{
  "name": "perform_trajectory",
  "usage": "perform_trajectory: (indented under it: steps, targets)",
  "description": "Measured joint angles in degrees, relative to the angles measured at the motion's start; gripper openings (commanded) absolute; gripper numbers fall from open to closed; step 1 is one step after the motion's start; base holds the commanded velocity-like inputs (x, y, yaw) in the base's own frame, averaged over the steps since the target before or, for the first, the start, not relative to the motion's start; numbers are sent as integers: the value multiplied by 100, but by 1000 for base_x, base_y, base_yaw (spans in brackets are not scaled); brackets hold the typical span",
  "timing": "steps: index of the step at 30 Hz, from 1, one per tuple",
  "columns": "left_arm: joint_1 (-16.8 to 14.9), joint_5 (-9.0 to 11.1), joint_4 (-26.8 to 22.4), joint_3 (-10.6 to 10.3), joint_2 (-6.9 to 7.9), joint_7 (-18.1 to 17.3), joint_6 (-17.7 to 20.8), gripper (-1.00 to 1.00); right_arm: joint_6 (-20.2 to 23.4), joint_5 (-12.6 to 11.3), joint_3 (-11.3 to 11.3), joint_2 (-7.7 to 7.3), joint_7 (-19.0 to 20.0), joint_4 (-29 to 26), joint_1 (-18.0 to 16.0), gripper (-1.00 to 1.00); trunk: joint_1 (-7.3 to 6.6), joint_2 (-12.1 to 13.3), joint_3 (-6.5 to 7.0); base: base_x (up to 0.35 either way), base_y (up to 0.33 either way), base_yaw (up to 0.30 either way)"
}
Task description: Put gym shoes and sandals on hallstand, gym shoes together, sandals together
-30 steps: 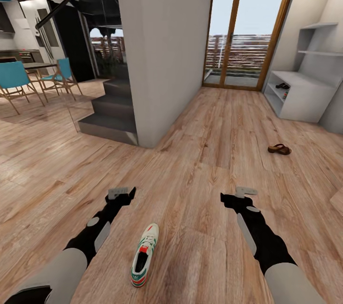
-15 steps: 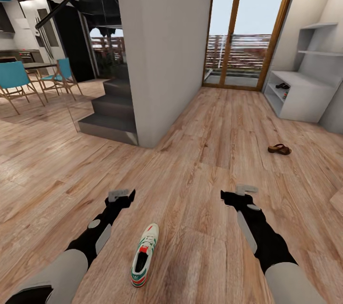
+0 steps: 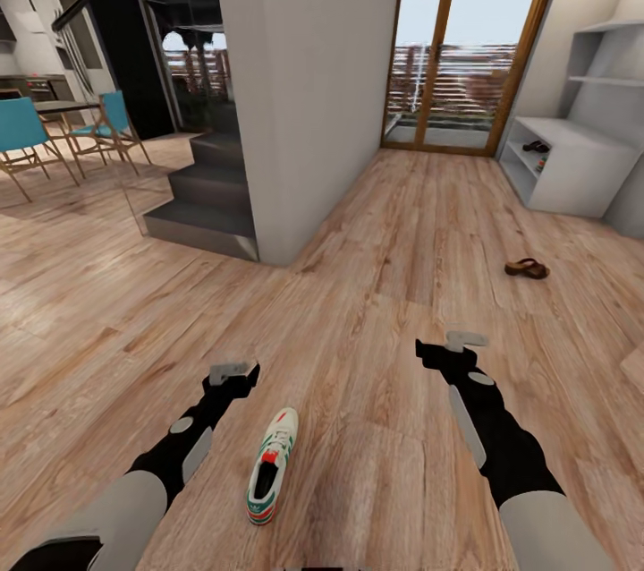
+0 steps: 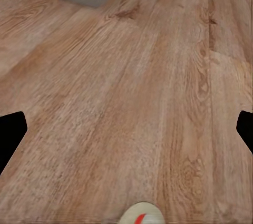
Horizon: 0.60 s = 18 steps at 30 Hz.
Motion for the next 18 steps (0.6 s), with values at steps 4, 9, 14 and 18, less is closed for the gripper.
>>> perform_trajectory:
  steps: [4, 9, 14, 18]
  targets:
    - [0, -5, 48, -382, -14, -17, -12, 100, -1, -4, -9, -7, 2, -10, 0, 100, 10, -5, -125, 0, 0, -57]
    - [0, -1, 41, -501, -35, -18, -11, 100, -1, -4, -10, -8, 8, -10, -1, 100, 23, -12, -277, 0, 0, -150]
    - [0, -3, 57, -530, -41, -18, -10, 100, -1, -4, -5, -9, 9, -11, -1, 100, 36, -19, -427, 0, 0, -175]
    - [0, -4, 248, -531, -42, -17, -24, 100, -1, -4, -5, -9, 8, -11, -1, 100, 46, -24, -546, 0, 0, -180]
